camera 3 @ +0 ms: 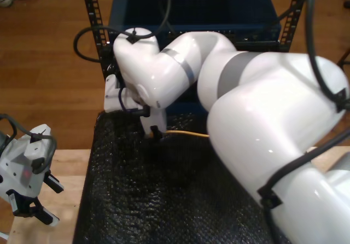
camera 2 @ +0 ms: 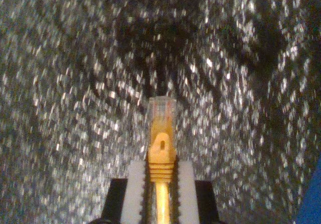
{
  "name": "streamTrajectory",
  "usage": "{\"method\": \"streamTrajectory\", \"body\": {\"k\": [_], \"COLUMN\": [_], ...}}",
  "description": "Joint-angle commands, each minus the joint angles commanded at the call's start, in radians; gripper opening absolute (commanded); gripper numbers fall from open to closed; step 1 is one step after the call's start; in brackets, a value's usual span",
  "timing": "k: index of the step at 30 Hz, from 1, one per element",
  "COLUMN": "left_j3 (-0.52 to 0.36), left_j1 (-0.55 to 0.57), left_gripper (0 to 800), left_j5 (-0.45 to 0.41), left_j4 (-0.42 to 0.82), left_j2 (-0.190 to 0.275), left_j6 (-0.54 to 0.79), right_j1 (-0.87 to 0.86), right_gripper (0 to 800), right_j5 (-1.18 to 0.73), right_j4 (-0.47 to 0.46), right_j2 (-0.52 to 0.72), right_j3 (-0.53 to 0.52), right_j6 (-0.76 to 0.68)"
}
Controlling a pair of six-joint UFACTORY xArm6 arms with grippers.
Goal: Grab the cable and plug it in
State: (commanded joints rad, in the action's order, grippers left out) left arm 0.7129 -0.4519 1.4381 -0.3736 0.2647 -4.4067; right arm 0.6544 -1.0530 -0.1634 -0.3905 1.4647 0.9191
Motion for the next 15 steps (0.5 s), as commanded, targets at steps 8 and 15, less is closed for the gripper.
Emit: {"method": "streamTrajectory", "body": {"k": [8,15], "left_j3": [0.003,0.012], "left_j1": [0.003,0.011], "left_gripper": [800,800], "left_j5": [0.005,0.026], "left_j4": [-0.026,-0.058], "left_j2": [0.002,0.005], "left_j6": [0.002,0.005], "right_j1": [-0.095,-0.133], "right_gripper": [6,6], "right_j5": [-0.009,-0.009], "right_j4": [0.229,0.252], "right_j2": [0.123,0.249], "right_j3": [-0.098,-0.215], "right_j6": [0.204,0.242]}}
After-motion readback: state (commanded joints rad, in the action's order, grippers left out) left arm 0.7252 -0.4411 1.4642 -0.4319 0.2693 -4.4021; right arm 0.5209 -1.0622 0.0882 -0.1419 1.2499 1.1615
